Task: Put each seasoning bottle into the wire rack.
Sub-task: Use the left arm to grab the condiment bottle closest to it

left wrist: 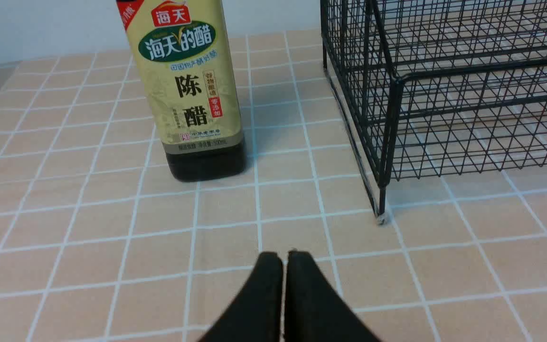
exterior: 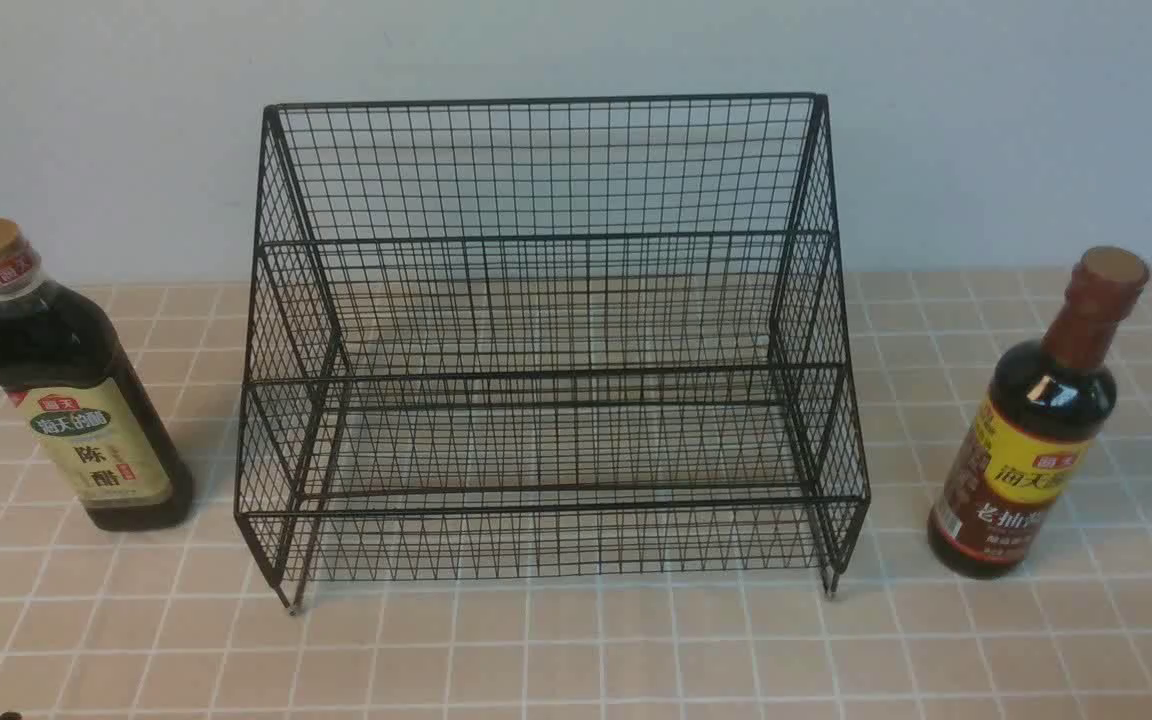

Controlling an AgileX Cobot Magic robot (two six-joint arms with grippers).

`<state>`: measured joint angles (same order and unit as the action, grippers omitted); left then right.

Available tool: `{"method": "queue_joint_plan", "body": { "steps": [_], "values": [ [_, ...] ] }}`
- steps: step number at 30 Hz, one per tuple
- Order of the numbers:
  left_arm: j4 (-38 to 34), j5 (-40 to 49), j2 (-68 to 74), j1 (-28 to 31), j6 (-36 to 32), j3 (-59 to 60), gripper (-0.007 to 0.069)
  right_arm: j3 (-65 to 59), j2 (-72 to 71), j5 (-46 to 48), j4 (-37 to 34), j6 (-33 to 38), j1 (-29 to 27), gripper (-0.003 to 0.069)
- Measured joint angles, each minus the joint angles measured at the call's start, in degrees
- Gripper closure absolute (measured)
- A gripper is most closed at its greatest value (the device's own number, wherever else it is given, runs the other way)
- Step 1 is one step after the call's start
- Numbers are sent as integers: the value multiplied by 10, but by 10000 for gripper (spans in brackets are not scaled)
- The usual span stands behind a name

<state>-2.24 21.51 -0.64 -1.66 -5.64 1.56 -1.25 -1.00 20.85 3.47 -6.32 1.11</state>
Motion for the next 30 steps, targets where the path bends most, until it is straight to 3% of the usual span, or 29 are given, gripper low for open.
{"method": "queue_joint_plan", "body": {
  "steps": [27,30],
  "values": [
    [9,-9,0,0,0,1,631,0,0,0,0,0,0,673],
    [-37,-60,0,0,11,1,631,0,0,0,0,0,0,673]
  ]
}}
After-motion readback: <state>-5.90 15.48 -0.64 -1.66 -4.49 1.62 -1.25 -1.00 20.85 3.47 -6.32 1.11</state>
